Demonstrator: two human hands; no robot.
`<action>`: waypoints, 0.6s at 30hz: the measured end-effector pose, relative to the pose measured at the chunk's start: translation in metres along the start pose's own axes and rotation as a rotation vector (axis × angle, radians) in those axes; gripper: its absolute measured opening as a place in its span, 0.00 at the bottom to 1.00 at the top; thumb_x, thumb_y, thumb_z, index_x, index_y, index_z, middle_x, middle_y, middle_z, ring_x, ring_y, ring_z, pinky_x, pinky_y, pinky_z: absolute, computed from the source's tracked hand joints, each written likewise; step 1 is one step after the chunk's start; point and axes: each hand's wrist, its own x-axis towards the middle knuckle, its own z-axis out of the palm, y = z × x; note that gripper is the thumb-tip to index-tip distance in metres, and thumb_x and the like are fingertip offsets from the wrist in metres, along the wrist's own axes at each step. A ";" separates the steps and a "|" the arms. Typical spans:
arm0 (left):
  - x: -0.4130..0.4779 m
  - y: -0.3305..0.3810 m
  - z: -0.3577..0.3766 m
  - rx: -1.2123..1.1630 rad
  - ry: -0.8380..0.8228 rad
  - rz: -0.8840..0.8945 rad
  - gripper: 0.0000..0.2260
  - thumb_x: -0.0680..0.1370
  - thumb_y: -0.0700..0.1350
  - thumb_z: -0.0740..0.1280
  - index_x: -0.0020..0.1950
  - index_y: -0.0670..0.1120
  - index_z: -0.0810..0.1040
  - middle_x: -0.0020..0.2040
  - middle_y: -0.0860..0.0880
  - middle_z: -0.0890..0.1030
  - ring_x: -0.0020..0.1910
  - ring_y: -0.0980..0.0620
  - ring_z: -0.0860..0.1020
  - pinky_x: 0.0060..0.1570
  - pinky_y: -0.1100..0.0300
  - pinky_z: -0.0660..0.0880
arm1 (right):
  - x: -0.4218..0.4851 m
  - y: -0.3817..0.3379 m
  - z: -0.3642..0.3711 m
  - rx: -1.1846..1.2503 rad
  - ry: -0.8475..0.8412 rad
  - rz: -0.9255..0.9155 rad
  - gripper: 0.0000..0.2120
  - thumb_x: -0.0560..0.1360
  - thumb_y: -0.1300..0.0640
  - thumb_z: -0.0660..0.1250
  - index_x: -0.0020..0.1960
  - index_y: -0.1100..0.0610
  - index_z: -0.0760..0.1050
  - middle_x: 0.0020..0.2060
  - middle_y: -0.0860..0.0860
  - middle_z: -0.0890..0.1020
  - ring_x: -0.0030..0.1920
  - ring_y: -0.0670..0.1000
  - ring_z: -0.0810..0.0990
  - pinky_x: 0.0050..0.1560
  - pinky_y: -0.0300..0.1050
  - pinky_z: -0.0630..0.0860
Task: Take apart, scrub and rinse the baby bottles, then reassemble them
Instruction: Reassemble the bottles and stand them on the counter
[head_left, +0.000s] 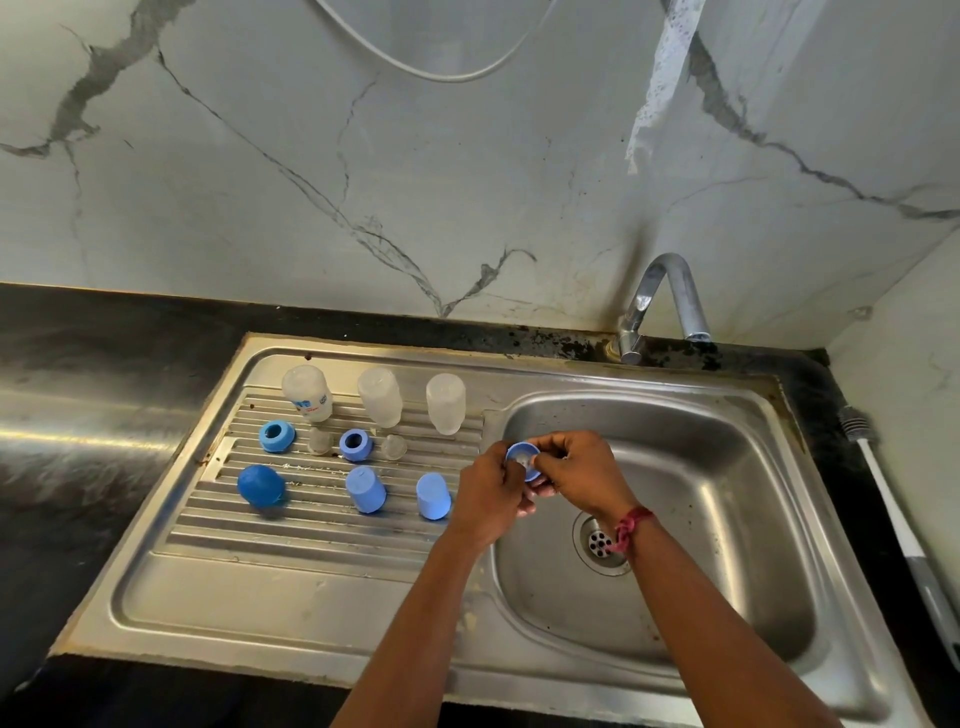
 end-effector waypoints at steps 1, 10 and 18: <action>0.000 0.001 0.000 0.016 0.008 0.009 0.11 0.84 0.40 0.57 0.62 0.44 0.76 0.37 0.46 0.82 0.32 0.52 0.82 0.36 0.60 0.80 | 0.000 0.000 0.002 0.002 0.018 -0.002 0.11 0.76 0.69 0.65 0.50 0.58 0.83 0.38 0.55 0.86 0.35 0.50 0.86 0.36 0.36 0.80; -0.003 0.003 0.001 0.073 0.023 0.016 0.09 0.84 0.41 0.59 0.61 0.45 0.76 0.38 0.45 0.83 0.36 0.44 0.85 0.46 0.47 0.83 | 0.001 0.006 0.011 -0.092 0.119 -0.008 0.10 0.73 0.68 0.67 0.46 0.55 0.83 0.37 0.55 0.86 0.34 0.50 0.86 0.42 0.48 0.84; -0.002 -0.002 0.004 0.105 0.042 -0.008 0.08 0.83 0.39 0.60 0.58 0.45 0.77 0.39 0.43 0.83 0.34 0.44 0.84 0.43 0.44 0.83 | 0.003 0.010 0.014 -0.135 0.141 0.015 0.08 0.72 0.67 0.68 0.41 0.58 0.84 0.35 0.54 0.85 0.35 0.51 0.85 0.43 0.51 0.84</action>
